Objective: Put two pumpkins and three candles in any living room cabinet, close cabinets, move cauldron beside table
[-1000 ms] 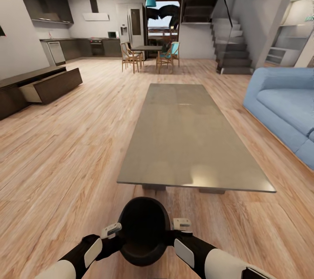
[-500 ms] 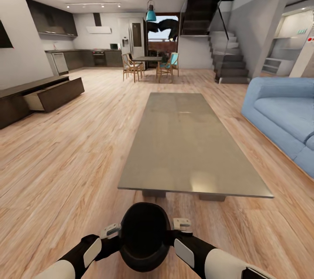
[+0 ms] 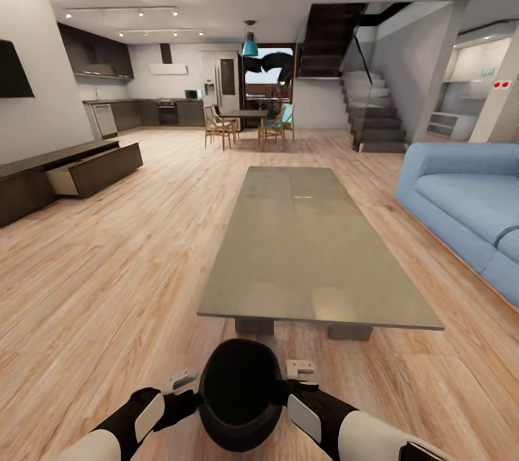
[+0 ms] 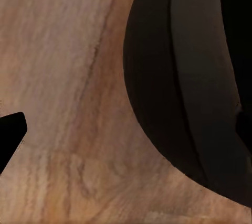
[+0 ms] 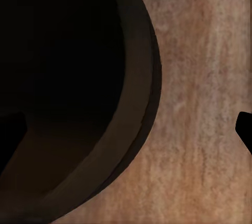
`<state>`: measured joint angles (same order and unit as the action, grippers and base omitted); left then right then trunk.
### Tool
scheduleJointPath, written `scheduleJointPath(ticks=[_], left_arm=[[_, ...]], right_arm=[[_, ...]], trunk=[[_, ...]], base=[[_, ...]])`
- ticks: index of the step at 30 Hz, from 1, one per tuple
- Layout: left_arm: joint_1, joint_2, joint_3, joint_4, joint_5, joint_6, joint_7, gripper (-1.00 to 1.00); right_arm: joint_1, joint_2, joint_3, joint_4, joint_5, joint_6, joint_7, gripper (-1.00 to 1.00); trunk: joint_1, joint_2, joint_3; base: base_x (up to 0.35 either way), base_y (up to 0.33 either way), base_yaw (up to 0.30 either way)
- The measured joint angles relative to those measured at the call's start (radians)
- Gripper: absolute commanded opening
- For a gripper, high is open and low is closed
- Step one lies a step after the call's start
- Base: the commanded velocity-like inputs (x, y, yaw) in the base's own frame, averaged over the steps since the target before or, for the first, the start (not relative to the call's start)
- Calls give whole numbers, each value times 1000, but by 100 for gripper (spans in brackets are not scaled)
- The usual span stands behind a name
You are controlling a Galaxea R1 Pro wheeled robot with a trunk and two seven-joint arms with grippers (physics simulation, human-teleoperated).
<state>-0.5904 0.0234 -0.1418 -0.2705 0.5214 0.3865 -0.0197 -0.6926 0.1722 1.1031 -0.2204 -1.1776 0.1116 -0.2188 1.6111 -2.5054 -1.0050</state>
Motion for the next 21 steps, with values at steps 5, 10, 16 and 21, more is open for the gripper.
scheduleJointPath(ticks=[5, 10, 16, 21], left_arm=[[0, 0, 0, 0, -1, 0, 0, 100], [0, -1, 0, 0, -1, 0, 0, 100], [0, -3, 0, 0, -1, 0, 0, 100], [0, -3, 0, 0, -1, 0, 0, 100]], right_arm=[[0, 0, 0, 0, 0, 2, 0, 100], [0, 0, 0, 0, 0, 1, 0, 100], [0, 0, 0, 0, 1, -2, -1, 100], [0, 0, 0, 0, 1, -2, 0, 100]], trunk=[[-2, 1, 19], [-4, 2, 39], [-7, 4, 62], [-9, 5, 81]], base=[[0, 0, 0], [0, 0, 0], [0, 0, 0], [0, 0, 0]])
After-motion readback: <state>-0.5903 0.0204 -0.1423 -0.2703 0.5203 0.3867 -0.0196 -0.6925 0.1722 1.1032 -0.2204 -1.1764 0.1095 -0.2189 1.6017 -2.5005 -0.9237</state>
